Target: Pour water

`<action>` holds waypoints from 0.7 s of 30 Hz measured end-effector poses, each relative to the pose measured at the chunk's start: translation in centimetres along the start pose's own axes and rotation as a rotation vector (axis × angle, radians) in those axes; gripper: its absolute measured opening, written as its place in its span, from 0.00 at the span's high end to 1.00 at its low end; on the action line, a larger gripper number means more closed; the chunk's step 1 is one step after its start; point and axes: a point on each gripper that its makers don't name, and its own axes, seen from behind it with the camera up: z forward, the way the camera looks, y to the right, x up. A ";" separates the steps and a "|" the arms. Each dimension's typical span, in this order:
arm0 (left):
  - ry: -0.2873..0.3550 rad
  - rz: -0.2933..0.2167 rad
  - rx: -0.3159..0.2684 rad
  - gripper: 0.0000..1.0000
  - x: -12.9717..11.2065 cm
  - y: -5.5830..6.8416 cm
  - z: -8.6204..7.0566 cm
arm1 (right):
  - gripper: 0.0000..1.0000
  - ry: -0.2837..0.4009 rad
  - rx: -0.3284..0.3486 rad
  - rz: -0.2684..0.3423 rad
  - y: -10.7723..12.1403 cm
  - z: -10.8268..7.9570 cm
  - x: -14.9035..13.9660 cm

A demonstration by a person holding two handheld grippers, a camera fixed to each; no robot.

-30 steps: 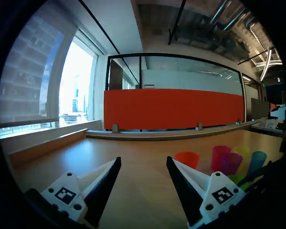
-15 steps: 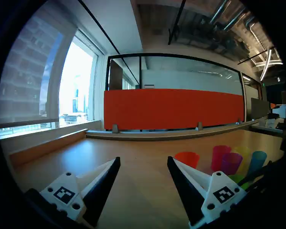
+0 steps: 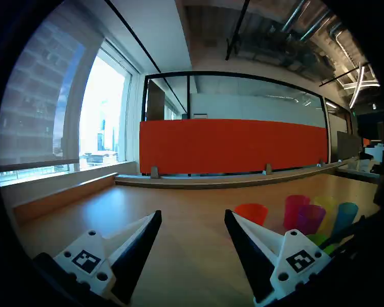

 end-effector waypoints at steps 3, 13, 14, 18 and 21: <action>0.000 0.000 0.000 0.09 0.0 0.0 0.0 | 0.00 0.005 -0.001 0.006 0.0 0.3 -0.4; 0.000 0.000 0.000 0.09 0.0 0.0 0.0 | 0.00 0.017 0.020 0.013 -0.8 1.2 -1.5; 0.000 0.000 0.000 0.09 0.0 0.0 0.0 | 0.00 0.019 0.021 0.013 -0.9 1.2 -1.6; 0.000 0.000 0.000 0.09 0.0 0.0 0.0 | 0.00 0.010 0.023 0.011 -1.2 1.5 -2.6; 0.000 0.000 0.000 0.09 0.0 0.0 0.0 | 0.00 -0.012 0.019 0.009 -1.3 1.8 -3.7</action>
